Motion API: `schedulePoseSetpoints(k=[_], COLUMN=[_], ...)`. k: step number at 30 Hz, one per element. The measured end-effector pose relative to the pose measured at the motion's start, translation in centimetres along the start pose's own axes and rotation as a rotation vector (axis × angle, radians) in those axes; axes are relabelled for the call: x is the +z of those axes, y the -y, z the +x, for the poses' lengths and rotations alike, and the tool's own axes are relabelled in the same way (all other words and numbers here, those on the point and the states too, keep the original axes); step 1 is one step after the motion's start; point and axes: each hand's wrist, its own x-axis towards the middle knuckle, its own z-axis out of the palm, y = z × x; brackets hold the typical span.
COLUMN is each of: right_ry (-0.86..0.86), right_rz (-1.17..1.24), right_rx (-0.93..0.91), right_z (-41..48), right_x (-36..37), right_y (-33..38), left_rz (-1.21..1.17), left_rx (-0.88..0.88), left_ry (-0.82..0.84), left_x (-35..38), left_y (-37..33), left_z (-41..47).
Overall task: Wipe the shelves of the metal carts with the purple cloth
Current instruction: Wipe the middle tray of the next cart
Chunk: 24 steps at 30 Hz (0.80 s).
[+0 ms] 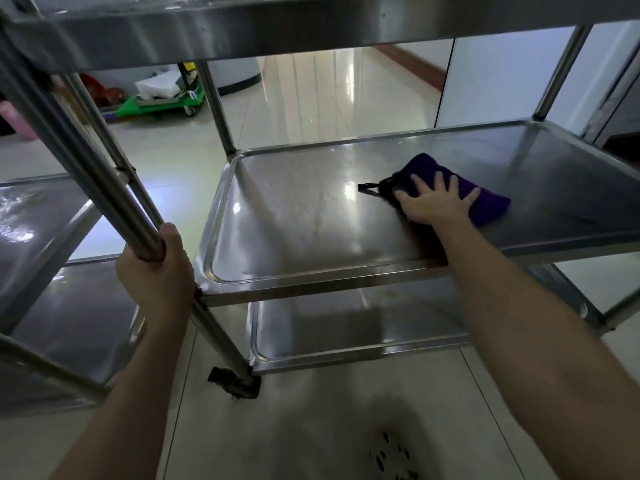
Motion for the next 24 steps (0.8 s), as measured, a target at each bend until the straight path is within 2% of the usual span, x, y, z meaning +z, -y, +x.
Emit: schedulePoseSetpoints(k=[2, 6, 9, 11, 16, 18, 21, 24], right_ry=[-0.013, 0.048, 0.119, 0.090, 0.064, 0.074, 0.041, 0.064], right_rz=[-0.009, -0.122, -0.126, -0.092, -0.026, 0.009, 0.019, -0.027], right_rx=[-0.086, -0.576, -0.742, -0.678, -0.211, -0.118, -0.163, -0.494], right_z=[-2.1, -11.2, -13.2, -10.6, -3.2, -2.7, -5.4, -12.2], right_x=[1.4, 6.4, 7.2, 6.0, 0.7, -0.2, 1.9, 6.0], right_y=[5.0, 19.7, 21.7, 17.6, 1.0, -1.3, 4.8, 16.7], left_rz=[0.011, 0.009, -0.016, -0.010, 0.014, -0.007, 0.011, 0.005], left_rx=[0.015, -0.002, -0.002, -0.008, -0.019, -0.010, 0.026, 0.037], left_ry=[-0.008, -0.004, -0.002, 0.000, 0.005, 0.008, 0.004, 0.025], left_x=[0.3, 0.3, 0.2, 0.2, 0.5, 0.7, 1.0, 0.9], left_y=[0.0, 0.1, -0.1, -0.4, -1.1, -1.5, -1.9, -2.1], left_z=[-0.1, 0.1, 0.1, -0.1, -0.3, -0.8, -1.3, -1.6])
